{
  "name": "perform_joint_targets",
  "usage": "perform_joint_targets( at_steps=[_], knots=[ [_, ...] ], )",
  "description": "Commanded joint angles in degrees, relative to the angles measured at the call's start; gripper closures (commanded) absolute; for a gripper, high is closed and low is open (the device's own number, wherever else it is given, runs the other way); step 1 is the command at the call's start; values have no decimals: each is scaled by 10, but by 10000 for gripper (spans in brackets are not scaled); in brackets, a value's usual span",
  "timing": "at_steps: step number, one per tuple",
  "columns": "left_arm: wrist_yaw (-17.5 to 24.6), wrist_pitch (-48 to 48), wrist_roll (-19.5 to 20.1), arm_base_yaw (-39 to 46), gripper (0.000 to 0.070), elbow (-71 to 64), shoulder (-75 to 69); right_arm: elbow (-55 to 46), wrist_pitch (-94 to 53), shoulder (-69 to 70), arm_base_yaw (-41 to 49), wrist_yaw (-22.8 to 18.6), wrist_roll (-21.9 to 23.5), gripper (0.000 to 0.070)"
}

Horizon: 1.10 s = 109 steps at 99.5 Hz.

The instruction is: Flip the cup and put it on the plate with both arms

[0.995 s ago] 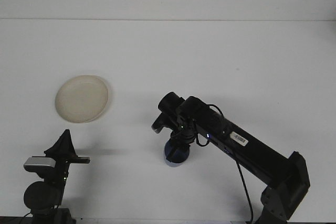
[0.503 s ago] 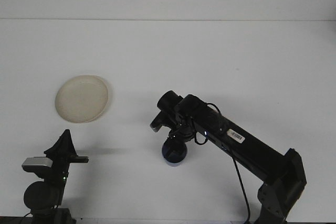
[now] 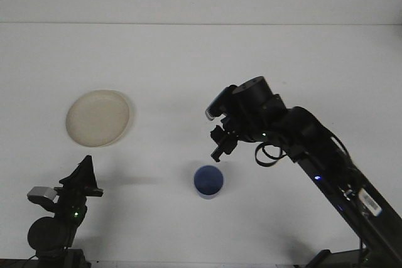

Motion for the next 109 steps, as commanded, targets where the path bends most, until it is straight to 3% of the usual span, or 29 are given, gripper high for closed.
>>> perform_joint_targets(
  at_steps=[1, 16, 47, 65, 70, 81, 86, 93, 109],
  knots=[
    [14, -4, -17, 0, 686, 26, 3, -12, 33, -25, -8, -1, 2, 431],
    [24, -88, -6, 0, 686, 106, 42, -115, 139, -122, -46, 0, 2, 432],
    [131, -169, 123, -2, 686, 341, 287, -441, 409, -354, -140, 2, 8, 434],
    [224, -279, 210, -18, 676, 490, 461, -577, 493, -459, -188, 16, 41, 434],
    [243, -312, 228, -27, 623, 527, 502, -607, 505, -483, -198, 26, 42, 434],
    [256, -373, 255, -54, 387, 595, 579, -658, 520, -521, -216, 35, 43, 434],
    [256, -399, 262, -68, 310, 621, 609, -674, 520, -532, -224, 34, 44, 434],
    [256, -440, 276, -91, 272, 658, 648, -690, 518, -540, -235, 34, 45, 434],
    [256, -521, 308, -149, 272, 719, 724, -697, 517, -542, -242, 29, 45, 434]
  ],
)
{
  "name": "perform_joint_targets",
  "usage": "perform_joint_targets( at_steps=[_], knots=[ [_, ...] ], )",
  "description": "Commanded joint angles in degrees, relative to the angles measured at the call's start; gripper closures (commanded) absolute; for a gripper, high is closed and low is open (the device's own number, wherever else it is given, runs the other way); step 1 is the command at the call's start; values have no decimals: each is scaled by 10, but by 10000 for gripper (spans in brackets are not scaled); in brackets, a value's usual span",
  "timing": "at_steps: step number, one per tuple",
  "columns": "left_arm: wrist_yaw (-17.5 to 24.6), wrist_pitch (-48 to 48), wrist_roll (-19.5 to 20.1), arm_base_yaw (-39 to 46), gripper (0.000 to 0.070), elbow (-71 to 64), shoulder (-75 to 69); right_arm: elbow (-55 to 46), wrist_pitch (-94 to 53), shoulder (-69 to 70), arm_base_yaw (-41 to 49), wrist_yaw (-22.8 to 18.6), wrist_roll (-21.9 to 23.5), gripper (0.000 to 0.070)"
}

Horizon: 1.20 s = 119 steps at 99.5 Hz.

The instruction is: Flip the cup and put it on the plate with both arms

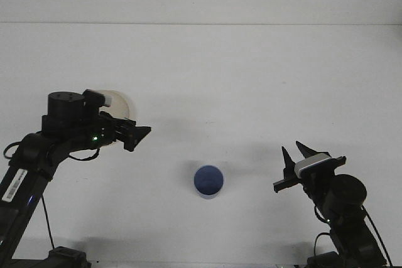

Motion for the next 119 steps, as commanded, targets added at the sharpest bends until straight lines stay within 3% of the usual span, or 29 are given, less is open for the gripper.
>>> perform_joint_targets(
  at_steps=[1, 43, 55, 74, 106, 119],
  knots=[
    [5, -26, 30, -22, 272, 24, 29, 3, 11, 1, 1, -2, 8, 434],
    [-34, -52, 37, -201, 271, 34, 148, 3, 17, 2, 1, -4, 12, 434],
    [-37, -40, 37, -235, 181, 34, 175, 3, 17, 2, 1, -5, 15, 434],
    [-87, -20, 33, -268, 185, 34, 208, 3, 17, 2, 1, -5, 17, 434],
    [-98, 16, 28, -307, 199, 34, 253, 3, 17, 2, 1, -5, 17, 434],
    [-132, 25, 26, -321, 220, 34, 273, 3, 17, 2, 1, -4, 17, 434]
  ],
)
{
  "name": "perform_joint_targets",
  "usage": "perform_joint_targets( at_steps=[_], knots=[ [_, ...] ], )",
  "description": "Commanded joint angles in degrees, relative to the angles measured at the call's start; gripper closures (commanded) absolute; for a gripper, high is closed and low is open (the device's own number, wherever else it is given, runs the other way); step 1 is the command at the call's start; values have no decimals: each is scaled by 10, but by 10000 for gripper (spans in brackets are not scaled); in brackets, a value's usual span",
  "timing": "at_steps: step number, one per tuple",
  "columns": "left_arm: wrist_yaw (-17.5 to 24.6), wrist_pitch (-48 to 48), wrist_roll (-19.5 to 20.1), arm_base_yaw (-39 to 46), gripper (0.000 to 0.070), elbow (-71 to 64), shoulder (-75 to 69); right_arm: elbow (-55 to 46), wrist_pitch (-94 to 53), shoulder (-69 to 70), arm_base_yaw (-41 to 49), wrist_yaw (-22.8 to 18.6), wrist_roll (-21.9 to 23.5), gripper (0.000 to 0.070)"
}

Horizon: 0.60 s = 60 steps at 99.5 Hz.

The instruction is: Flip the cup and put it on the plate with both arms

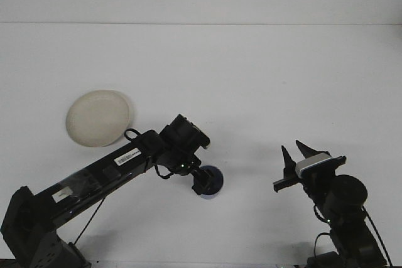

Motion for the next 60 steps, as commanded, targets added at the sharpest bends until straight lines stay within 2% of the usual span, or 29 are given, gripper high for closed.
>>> perform_joint_targets(
  at_steps=[1, 10, 23, 26, 60],
  knots=[
    [-19, 4, -3, -10, 230, 11, 18, 3, 6, 2, 1, -2, 7, 434],
    [-39, 5, -3, -16, 390, 11, 27, 3, 6, 2, 1, -2, 7, 434],
    [-49, 10, -1, -22, 700, 11, 29, 3, 6, 2, 1, -2, 7, 434],
    [-52, 12, -2, -23, 684, 11, 29, 3, 6, 2, 1, -2, 7, 434],
    [-58, -40, 7, 7, 686, 72, 5, 3, 6, 2, 1, -2, 7, 434]
  ],
)
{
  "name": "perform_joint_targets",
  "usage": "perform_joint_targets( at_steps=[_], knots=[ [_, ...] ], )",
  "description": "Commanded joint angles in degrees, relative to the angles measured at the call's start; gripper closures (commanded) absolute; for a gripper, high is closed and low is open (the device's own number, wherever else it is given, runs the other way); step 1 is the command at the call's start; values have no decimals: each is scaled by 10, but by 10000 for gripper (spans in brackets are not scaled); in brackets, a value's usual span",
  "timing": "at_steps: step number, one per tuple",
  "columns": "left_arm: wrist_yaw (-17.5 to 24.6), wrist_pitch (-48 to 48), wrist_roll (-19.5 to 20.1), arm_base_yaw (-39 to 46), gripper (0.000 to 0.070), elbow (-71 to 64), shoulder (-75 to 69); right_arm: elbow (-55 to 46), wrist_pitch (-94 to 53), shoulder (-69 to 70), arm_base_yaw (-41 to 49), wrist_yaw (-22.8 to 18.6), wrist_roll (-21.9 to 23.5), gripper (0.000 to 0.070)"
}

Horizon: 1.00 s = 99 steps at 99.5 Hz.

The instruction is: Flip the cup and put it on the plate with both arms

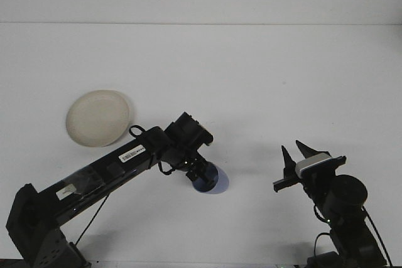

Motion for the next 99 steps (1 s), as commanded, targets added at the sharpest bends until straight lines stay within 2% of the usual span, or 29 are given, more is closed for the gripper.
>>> perform_joint_targets(
  at_steps=[1, 18, 36, 64, 90, 99],
  knots=[
    [-7, -9, 7, 11, 686, 30, -14, 3, 6, 2, 1, -2, 7, 434],
    [-65, -46, 21, 77, 686, 80, -77, 3, 6, 2, 1, -1, 7, 434],
    [-105, -75, 24, 201, 686, 115, -150, 3, 6, 2, 1, -1, 7, 434],
    [-107, -127, 55, 411, 686, 119, -171, 3, 6, 2, 1, -2, 7, 434],
    [-107, -134, 55, 495, 686, 119, -88, 3, 6, 2, 1, -2, 8, 434],
    [-107, -137, 67, 508, 687, 119, -53, 3, 6, 2, 1, -2, 9, 434]
  ],
)
